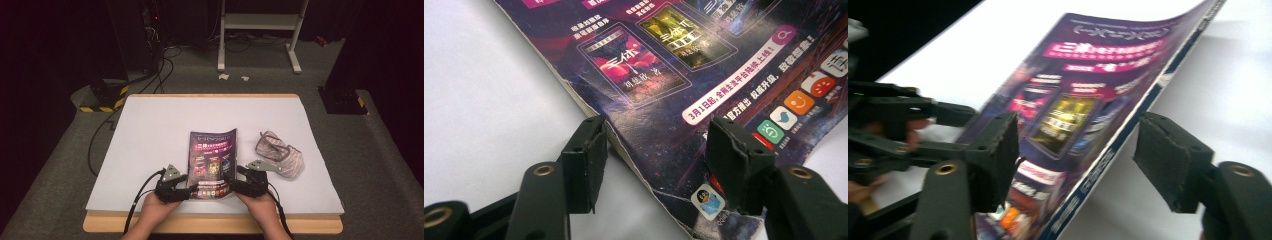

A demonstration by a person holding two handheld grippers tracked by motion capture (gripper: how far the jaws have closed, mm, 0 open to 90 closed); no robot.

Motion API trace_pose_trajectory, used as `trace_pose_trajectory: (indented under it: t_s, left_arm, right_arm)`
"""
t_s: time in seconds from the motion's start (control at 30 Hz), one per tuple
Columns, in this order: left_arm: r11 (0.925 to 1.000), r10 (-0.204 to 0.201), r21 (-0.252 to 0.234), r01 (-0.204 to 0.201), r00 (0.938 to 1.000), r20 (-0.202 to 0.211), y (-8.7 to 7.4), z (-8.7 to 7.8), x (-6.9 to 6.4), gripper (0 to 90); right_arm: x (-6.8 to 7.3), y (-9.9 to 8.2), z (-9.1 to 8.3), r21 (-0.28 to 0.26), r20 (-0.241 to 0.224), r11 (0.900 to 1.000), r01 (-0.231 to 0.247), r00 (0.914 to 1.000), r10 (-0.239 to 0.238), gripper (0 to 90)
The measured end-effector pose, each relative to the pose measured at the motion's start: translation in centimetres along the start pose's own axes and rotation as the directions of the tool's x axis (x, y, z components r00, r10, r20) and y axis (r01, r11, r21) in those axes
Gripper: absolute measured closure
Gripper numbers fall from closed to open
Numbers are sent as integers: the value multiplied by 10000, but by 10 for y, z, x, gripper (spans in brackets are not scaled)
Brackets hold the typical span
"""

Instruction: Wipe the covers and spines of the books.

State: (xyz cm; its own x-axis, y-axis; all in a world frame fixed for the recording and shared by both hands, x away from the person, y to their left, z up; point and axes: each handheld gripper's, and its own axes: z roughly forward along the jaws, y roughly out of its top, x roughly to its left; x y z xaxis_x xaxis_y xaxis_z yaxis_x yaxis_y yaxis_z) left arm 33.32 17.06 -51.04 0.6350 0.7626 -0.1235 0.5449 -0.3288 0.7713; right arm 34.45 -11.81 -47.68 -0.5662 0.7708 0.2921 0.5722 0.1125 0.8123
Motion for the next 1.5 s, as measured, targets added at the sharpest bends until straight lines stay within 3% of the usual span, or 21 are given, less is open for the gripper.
trace_pose_trajectory:
  t_s: [0.23, 0.53, 0.6, 0.67, 0.93, 1.03, 1.23, 1.37, 1.5]
  left_arm:
    - [10000, -75, -31, 75, 10000, -15, 0, -1, 1, 425]
    - [9998, -196, -27, 195, 9998, -27, -1, -1, 2, 426]
    - [9998, -210, -46, 209, 9998, -26, -1, -1, 2, 426]
    - [9997, -227, -54, 227, 9997, -16, 0, -1, 2, 426]
    - [9990, -436, -57, 436, 9990, -26, 0, -1, 3, 439]
    - [9986, -519, -78, 519, 9987, -1, 0, -2, 3, 444]
    - [9981, -612, -93, 615, 9975, 351, 0, -2, 4, 459]
    - [9993, -361, 5, 361, 9972, 648, 1, -1, 2, 464]
    - [9996, -272, -99, 279, 9975, 654, 2, -4, 2, 461]
  right_arm:
    - [23, 1, -7, -133, -120, 9972, 742, 9972, -744, 309]
    - [32, -3, -1, 109, -353, 9958, 909, 9953, -904, 332]
    - [36, -4, 0, -71, -33, 9931, 1170, 9931, -1171, 351]
    - [36, -4, 0, -109, 25, 9941, 1079, 9942, -1078, 384]
    - [44, -9, 3, -231, 490, 9876, 1556, 9868, -1543, 412]
    - [50, -12, 7, -174, 825, 9807, 1946, 9778, -1926, 403]
    - [47, -11, 7, -180, 1168, 9785, 2056, 9724, -2022, 457]
    - [36, -8, -1, -605, 1561, 9795, 1920, 9711, -1807, 578]
    - [21, -6, -3, -588, 1716, 9829, 1744, 9717, -1621, 642]
